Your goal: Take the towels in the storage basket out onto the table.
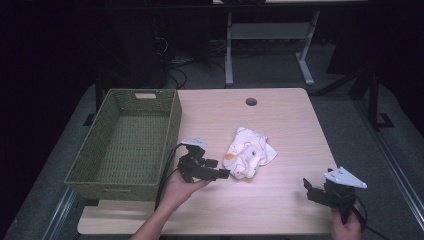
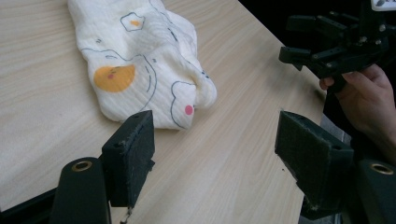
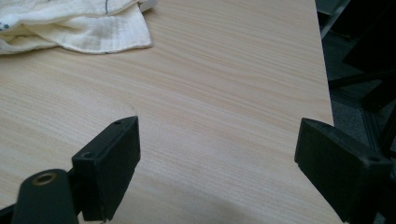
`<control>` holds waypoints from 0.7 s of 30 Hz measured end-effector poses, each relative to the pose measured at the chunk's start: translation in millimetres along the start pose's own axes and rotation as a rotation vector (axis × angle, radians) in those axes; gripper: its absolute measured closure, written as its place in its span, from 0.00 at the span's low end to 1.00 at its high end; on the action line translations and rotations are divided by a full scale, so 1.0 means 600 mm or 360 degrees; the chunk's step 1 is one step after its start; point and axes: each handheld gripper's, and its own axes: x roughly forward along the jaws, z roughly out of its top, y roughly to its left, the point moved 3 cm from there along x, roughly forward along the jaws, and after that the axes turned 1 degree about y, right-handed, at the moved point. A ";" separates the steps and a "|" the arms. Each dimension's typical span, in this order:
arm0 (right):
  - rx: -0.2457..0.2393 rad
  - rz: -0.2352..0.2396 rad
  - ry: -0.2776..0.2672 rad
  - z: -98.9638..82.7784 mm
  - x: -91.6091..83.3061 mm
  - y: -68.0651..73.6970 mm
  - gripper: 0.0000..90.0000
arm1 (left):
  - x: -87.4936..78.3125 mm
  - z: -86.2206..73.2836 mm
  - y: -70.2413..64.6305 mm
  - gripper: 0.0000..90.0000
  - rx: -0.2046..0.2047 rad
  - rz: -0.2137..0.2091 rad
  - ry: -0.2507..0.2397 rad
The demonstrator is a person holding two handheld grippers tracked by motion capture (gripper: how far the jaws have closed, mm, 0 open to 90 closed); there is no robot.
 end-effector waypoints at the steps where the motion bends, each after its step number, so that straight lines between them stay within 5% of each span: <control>1: 0.0003 -0.0001 0.0002 0.000 0.000 0.000 0.15 | -0.001 -0.003 -0.001 0.31 -0.0002 -0.0005 -0.0007; 21: -0.0001 -0.0006 0.0020 -0.004 0.002 0.001 0.15 | -0.004 -0.060 -0.006 0.30 0.0020 -0.0022 0.0013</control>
